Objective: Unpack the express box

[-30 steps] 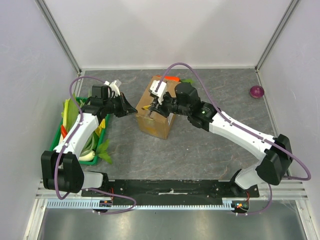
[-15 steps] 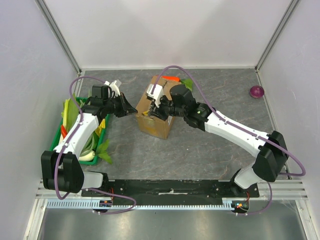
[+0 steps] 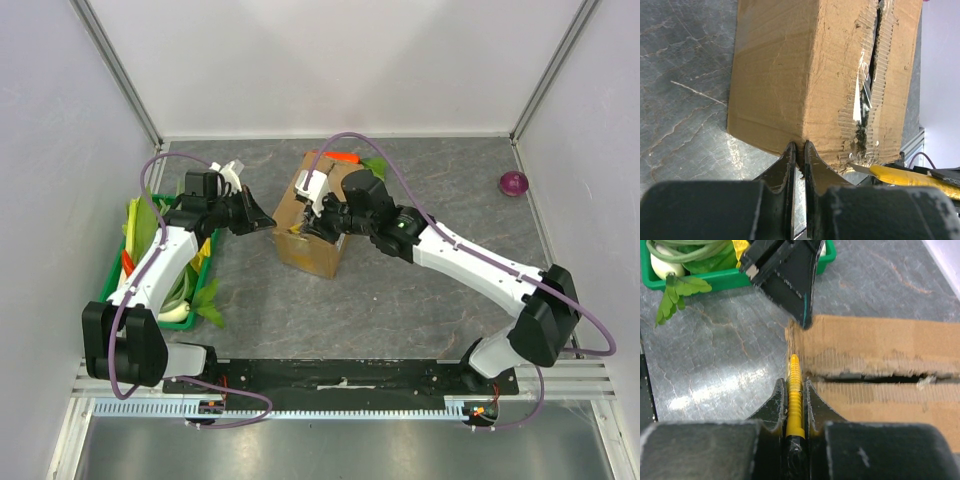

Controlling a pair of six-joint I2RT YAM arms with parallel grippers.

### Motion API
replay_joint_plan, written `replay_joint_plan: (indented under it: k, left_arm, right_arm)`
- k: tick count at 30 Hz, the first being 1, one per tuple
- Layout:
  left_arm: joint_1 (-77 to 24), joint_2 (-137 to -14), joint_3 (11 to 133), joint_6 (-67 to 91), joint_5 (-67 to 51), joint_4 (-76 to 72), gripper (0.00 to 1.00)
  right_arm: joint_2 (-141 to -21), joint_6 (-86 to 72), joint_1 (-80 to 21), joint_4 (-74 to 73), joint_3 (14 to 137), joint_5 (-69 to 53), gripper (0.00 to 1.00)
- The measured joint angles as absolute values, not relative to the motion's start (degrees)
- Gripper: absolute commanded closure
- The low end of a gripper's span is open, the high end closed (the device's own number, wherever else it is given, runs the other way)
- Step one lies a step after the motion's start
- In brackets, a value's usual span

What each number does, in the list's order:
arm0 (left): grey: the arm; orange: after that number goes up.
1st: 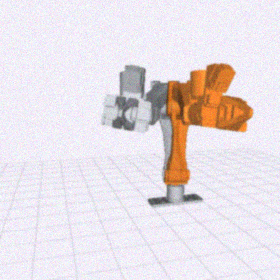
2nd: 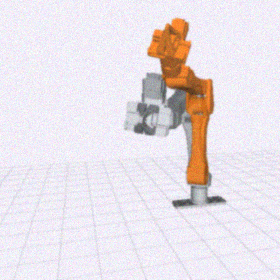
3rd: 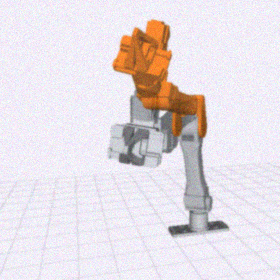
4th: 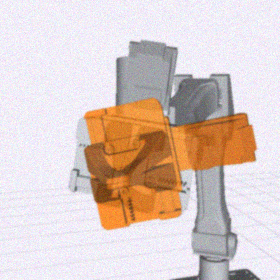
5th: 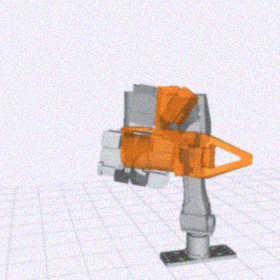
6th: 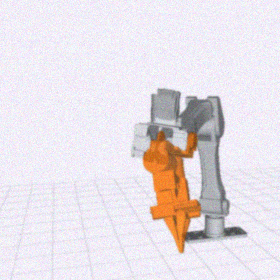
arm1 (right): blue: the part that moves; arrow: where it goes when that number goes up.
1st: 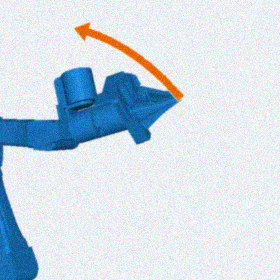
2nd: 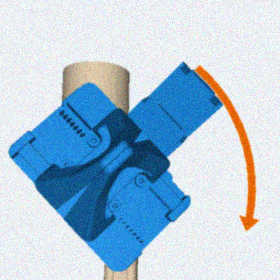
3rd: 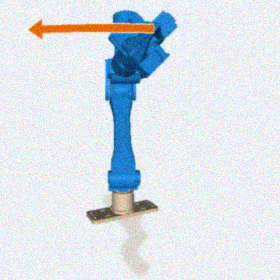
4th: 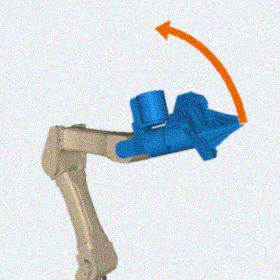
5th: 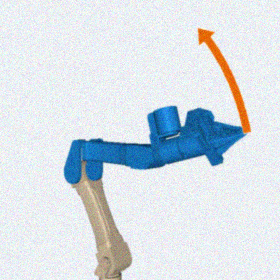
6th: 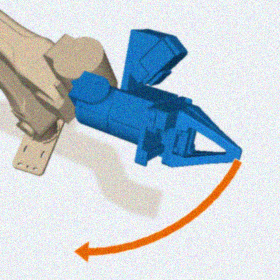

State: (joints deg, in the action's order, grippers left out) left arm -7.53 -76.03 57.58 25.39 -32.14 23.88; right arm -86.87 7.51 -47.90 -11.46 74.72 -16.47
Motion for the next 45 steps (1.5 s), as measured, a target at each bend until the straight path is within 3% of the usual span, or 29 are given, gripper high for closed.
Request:
replay_joint_plan:
  k: [45]
  left_arm:
    - [-7.94, -75.79, 57.56, 25.39, -31.99, 23.94, 0.98]
  right_arm:
    - [-78.85, 10.76, -47.33, -24.99, 74.91, -12.21, 1.0]
